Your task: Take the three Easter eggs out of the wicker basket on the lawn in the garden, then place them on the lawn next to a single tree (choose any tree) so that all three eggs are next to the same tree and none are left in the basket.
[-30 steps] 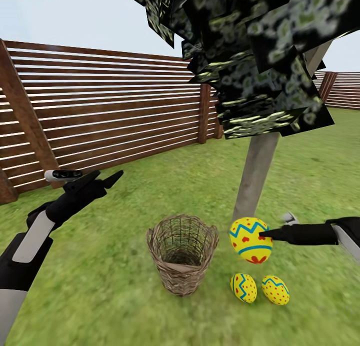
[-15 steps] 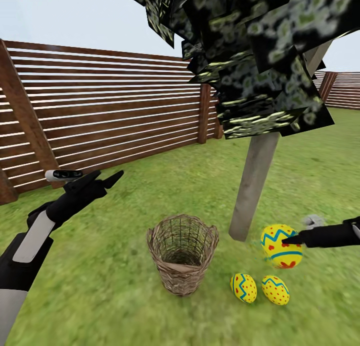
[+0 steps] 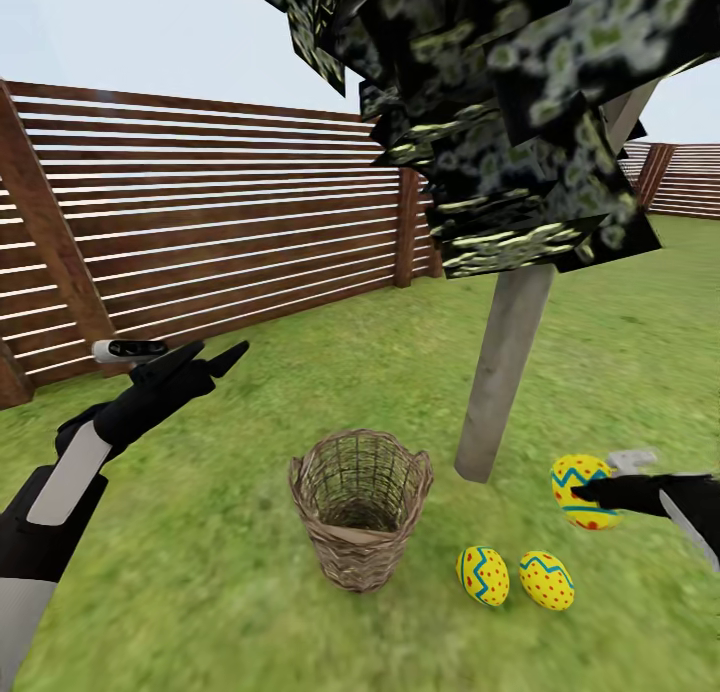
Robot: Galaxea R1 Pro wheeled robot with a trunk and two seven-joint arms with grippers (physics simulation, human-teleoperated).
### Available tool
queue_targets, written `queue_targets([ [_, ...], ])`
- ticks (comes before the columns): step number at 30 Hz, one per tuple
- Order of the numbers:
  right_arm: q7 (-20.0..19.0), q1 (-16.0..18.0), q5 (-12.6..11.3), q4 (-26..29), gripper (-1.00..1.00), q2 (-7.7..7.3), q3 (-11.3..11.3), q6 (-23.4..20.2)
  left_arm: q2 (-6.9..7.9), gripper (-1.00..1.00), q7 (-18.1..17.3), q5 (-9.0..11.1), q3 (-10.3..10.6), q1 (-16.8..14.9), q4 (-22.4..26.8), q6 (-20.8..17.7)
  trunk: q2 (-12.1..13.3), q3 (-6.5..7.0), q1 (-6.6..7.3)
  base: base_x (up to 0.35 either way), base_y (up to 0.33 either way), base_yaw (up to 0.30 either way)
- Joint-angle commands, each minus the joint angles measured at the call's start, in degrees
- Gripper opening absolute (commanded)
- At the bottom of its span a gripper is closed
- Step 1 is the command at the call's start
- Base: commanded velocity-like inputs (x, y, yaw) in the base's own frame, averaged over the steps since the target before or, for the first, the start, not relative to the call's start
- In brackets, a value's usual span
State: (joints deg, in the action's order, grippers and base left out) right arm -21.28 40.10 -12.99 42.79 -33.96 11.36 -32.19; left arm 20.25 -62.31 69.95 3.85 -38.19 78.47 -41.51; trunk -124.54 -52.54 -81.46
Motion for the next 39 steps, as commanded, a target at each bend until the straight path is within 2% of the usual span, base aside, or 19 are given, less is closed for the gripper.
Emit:
queue_targets([
  [1, 2.16, 0.07, -0.34, -0.39, -1.00, 2.00, 0.32, 0.20, 0.00, 1.00, 0.07, 0.46, 0.16, -0.04, 0.06, -0.42, -0.03, -0.05, 0.01, 0.000, -0.285, 0.000],
  [2, 4.51, 0.07, -0.21, -0.58, -1.00, 4.44, 0.33, 0.41, -0.13, 1.00, 0.11, 0.45, 0.21, -0.04, 0.29, -0.42, -0.03, -0.05, 0.01, 0.000, -0.298, 0.000],
  [4, 8.69, 0.07, -0.28, -1.01, -1.00, 8.30, 0.37, 1.82, -0.45, 1.00, 0.86, 0.51, 0.46, -0.04, 0.81, -0.42, -0.03, -0.05, 0.01, 0.002, -0.310, 0.000],
  [6, 9.92, 0.07, -0.40, -2.87, -1.00, 9.34, 0.46, 5.03, -0.57, 1.00, 1.84, 0.53, 0.63, -0.04, 0.88, -0.42, -0.03, -0.05, 0.01, 0.049, -0.321, 0.000],
  [8, 10.27, 0.07, -0.49, -4.22, -1.00, 9.91, 0.49, 6.28, -1.21, 1.00, 2.96, 0.54, 0.84, -0.04, 0.89, -0.42, -0.03, -0.05, 0.01, 0.075, -0.324, 0.000],
  [11, 12.08, 0.07, -0.32, -6.76, -1.00, 12.43, 0.42, 7.37, -2.41, 1.00, 3.38, 0.54, 1.08, -0.04, 0.90, -0.42, -0.03, -0.05, 0.01, 0.086, -0.306, 0.000],
  [14, 15.81, 0.07, -0.59, -7.71, -1.00, 13.12, 0.42, 9.56, -2.53, 1.00, 3.25, 0.54, 1.04, -0.04, 0.98, -0.42, -0.03, -0.05, 0.01, 0.088, -0.162, 0.000],
  [17, 16.61, 0.07, -0.54, -10.30, -1.00, 13.27, 0.47, 11.63, -2.34, 1.00, 3.10, 0.54, 0.85, -0.04, 1.08, -0.36, -0.03, -0.05, 0.01, 0.045, -0.051, 0.000],
  [20, 16.84, 0.07, -0.59, -12.55, -1.00, 14.41, 0.39, 15.65, -1.96, 1.00, 3.00, 0.54, 0.67, -0.04, 1.08, -0.33, -0.03, -0.05, 0.01, 0.005, -0.005, 0.000],
  [29, 16.88, 0.07, -0.73, -13.43, -1.00, 14.71, 0.33, 16.29, -2.27, 1.00, 2.90, 0.54, 0.88, -0.04, 0.28, 0.19, -0.03, -0.05, 0.01, 0.105, -0.177, -0.005],
  [39, 16.81, 0.06, -1.02, -14.81, -1.00, 14.80, 0.30, 16.37, -2.58, 1.00, 2.90, 0.54, 0.98, -0.03, 0.11, 0.28, -0.03, 0.29, 0.01, 0.010, -0.011, -0.248],
])
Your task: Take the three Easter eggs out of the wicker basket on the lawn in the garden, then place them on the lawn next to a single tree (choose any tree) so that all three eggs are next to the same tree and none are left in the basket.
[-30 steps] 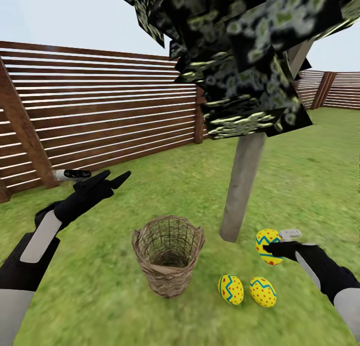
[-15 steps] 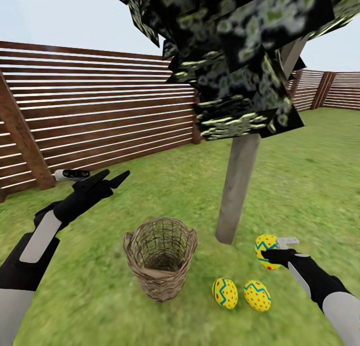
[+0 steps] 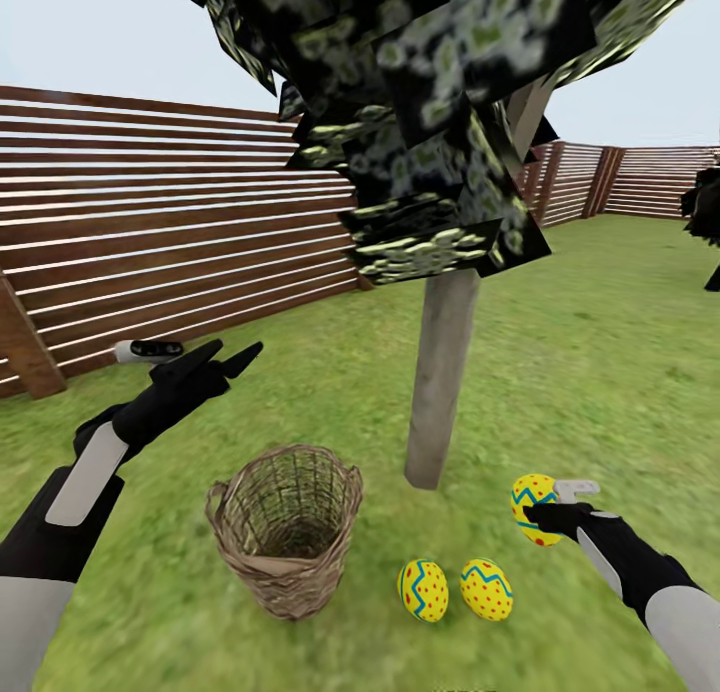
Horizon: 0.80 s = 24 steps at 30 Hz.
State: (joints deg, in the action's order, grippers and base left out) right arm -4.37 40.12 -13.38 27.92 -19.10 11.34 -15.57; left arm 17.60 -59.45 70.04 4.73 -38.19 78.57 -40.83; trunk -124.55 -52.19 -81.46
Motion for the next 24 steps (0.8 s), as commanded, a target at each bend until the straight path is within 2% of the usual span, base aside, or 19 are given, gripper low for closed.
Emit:
queue_targets([
  [1, -0.10, 0.03, -0.67, 0.05, -1.00, -0.06, 0.29, -0.25, 0.06, 1.00, 0.04, 0.45, 0.11, 0.00, 0.00, -0.39, -0.02, -0.01, 0.01, 0.000, 0.000, -0.272],
  [5, -0.04, 0.03, -0.71, -0.01, -1.00, 0.15, 0.30, -0.25, 0.05, 1.00, 0.04, 0.45, 0.14, 0.07, 0.00, -0.39, -0.02, 0.15, 0.01, 0.000, 0.000, -0.265],
  [7, 0.68, 0.05, -0.44, -1.21, -1.00, 1.39, 0.32, -0.25, -0.01, 1.00, 0.04, 0.45, 0.18, 0.12, 0.06, -0.39, -0.02, 0.17, 0.01, 0.111, 0.000, -0.090],
  [9, 4.37, 0.05, 0.03, -3.90, -1.00, 2.73, 0.48, 0.44, -0.01, 1.00, 0.04, 0.45, 0.19, 0.13, 0.23, -0.39, -0.02, 0.17, 0.01, 0.215, 0.000, -0.022],
  [10, 5.95, 0.05, 0.01, -4.58, -1.00, 3.36, 0.52, 1.40, -0.02, 1.00, 0.04, 0.45, 0.19, 0.13, 0.26, -0.39, -0.02, 0.17, 0.01, 0.244, 0.000, -0.007],
  [11, 7.67, 0.05, 0.03, -5.70, -1.00, 4.70, 0.66, 3.01, -0.02, 1.00, 0.04, 0.45, 0.19, 0.13, 0.32, -0.39, -0.02, 0.17, 0.01, 0.253, 0.000, -0.002],
  [13, 8.62, 0.05, 0.08, -7.13, -1.00, 5.92, 0.85, 6.47, -0.03, 1.00, 0.04, 0.48, 0.19, 0.13, 0.35, -0.39, -0.02, 0.17, 0.01, 0.274, 0.000, -0.001],
  [16, 8.76, 0.05, 0.04, -7.44, -1.00, 6.08, 0.97, 7.66, -0.03, 1.00, 0.02, 0.47, 0.24, 0.13, 0.42, -0.39, -0.02, 0.17, 0.01, 0.271, 0.000, 0.000],
  [21, 9.36, 0.05, -0.03, -7.80, -1.00, 6.06, 0.93, 7.94, -0.03, 1.00, -0.05, 0.50, 0.28, 0.13, 0.51, -0.39, -0.02, 0.17, 0.01, 0.032, 0.000, 0.000],
  [22, 13.24, 0.14, -0.21, -9.29, -1.00, 6.04, 0.73, 7.73, -0.03, 1.00, -0.05, 0.47, 0.28, 0.13, 0.56, -0.39, -0.02, 0.17, 0.01, 0.001, 0.000, 0.000],
  [24, 18.11, 0.38, -0.40, -12.15, -1.00, 6.08, 0.64, 7.74, -0.31, 1.00, -0.05, 0.47, 0.28, 0.13, 0.61, -0.39, -0.02, 0.17, 0.01, 0.000, 0.000, 0.000],
])
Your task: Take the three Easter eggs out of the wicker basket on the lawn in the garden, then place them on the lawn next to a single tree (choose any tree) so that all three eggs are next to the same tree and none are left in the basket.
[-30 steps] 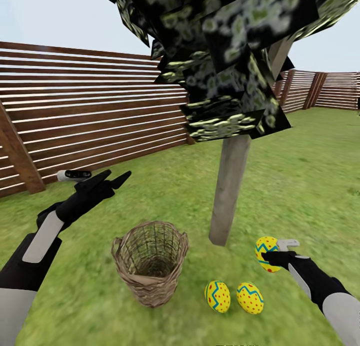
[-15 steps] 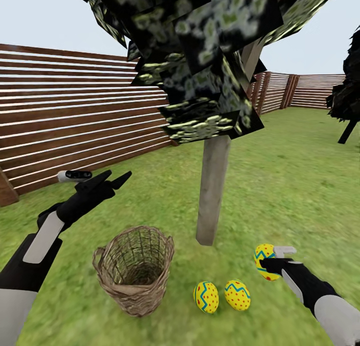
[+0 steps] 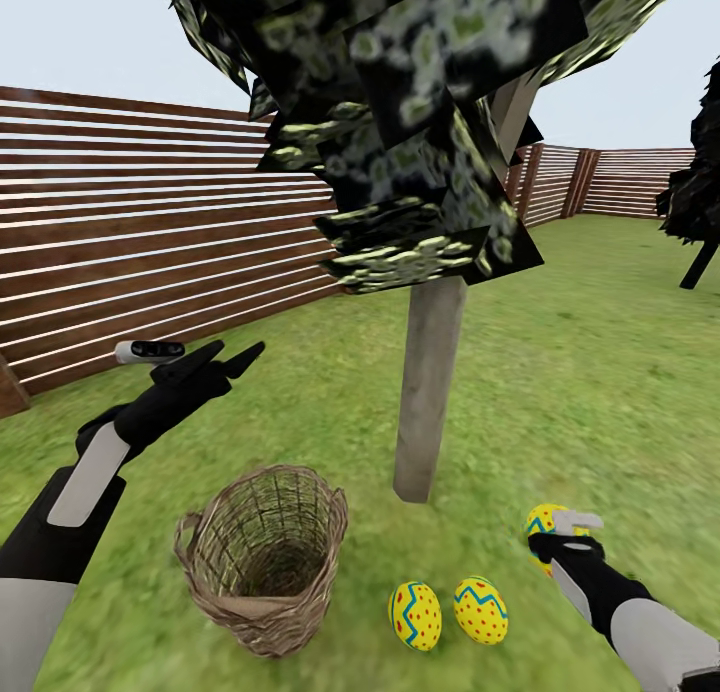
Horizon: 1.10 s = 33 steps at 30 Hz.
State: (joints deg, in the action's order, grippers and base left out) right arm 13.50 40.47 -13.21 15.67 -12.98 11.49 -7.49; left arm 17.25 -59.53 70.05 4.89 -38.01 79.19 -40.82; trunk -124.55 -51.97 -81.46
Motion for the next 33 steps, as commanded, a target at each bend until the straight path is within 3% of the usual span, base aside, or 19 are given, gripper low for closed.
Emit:
queue_targets([
  [1, 0.95, 0.18, -0.66, -0.62, -1.00, -0.04, 0.48, -0.38, -0.34, 1.00, 0.06, 0.45, 0.12, -0.01, -0.01, -0.40, -0.02, -0.05, 0.01, 0.000, 0.000, 0.000],
  [10, 1.87, 0.57, -0.30, -1.43, -1.00, -0.10, 0.46, 0.08, -1.17, 1.00, 0.36, 0.37, 0.20, -0.01, -0.07, -0.40, -2.83, -1.31, -1.53, 0.000, 0.000, 0.000],
  [15, 1.88, 0.57, -0.08, -1.36, -1.00, -0.05, 0.54, 0.13, -1.82, 1.00, 0.38, -1.21, 0.21, 0.00, 0.05, -0.48, -4.84, -2.21, -2.63, 0.000, 0.000, 0.000],
  [33, 1.61, 0.57, 0.02, -1.28, -1.00, -0.03, 0.81, 0.19, -1.78, 1.00, 0.09, -1.31, 1.02, 0.02, 0.29, -0.49, -12.06, -5.44, -6.58, 0.000, 0.000, 0.000],
])
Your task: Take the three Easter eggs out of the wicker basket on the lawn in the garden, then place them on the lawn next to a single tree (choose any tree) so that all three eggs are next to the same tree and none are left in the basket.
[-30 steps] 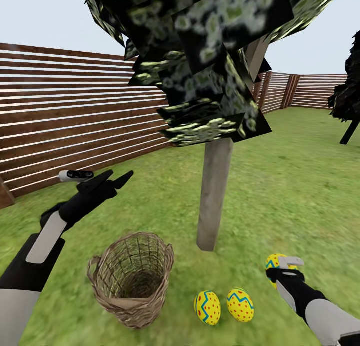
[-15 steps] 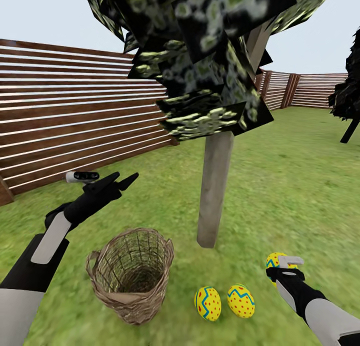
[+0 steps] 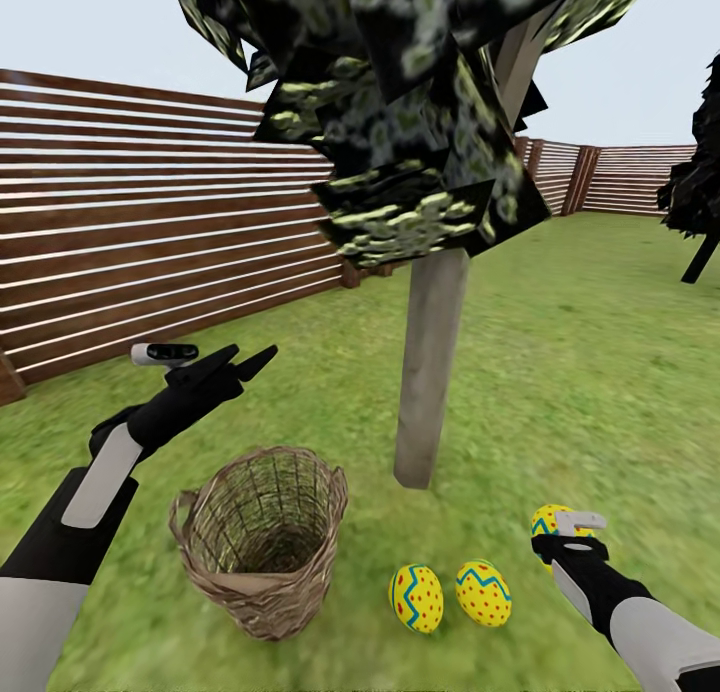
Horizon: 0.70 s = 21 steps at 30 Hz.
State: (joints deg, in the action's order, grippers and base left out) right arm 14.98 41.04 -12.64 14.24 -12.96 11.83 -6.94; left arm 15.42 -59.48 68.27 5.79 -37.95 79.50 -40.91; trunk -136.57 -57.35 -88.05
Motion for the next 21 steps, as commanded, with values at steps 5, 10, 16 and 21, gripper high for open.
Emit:
queue_targets([
  [5, 0.14, 0.01, -0.54, 0.17, -1.00, -0.04, 0.47, -0.35, 0.01, 1.00, 0.05, 0.46, 0.14, -0.07, -0.04, -0.40, -2.04, -0.96, -1.09, 0.000, 0.000, 0.000],
  [10, 0.14, 0.01, -0.54, 0.22, -1.00, -0.05, 0.47, -0.35, -0.03, 1.00, 0.29, 0.46, 0.19, -0.07, -0.06, -0.40, -4.05, -1.85, -2.19, 0.000, 0.000, 0.000],
  [16, 0.14, 0.01, -0.53, 0.28, -1.00, -0.10, 0.47, -0.40, -0.14, 1.00, 0.48, 0.46, 1.32, -0.08, -0.13, -0.40, -6.45, -2.93, -3.51, 0.000, 0.000, 0.000],
  [21, 0.14, 0.01, -0.54, 0.34, -1.00, -0.10, 0.47, -0.43, -2.54, 1.00, 0.59, -2.06, 1.67, -0.04, -0.49, -0.39, -6.73, -4.01, -3.74, 0.000, 0.000, 0.000],
])
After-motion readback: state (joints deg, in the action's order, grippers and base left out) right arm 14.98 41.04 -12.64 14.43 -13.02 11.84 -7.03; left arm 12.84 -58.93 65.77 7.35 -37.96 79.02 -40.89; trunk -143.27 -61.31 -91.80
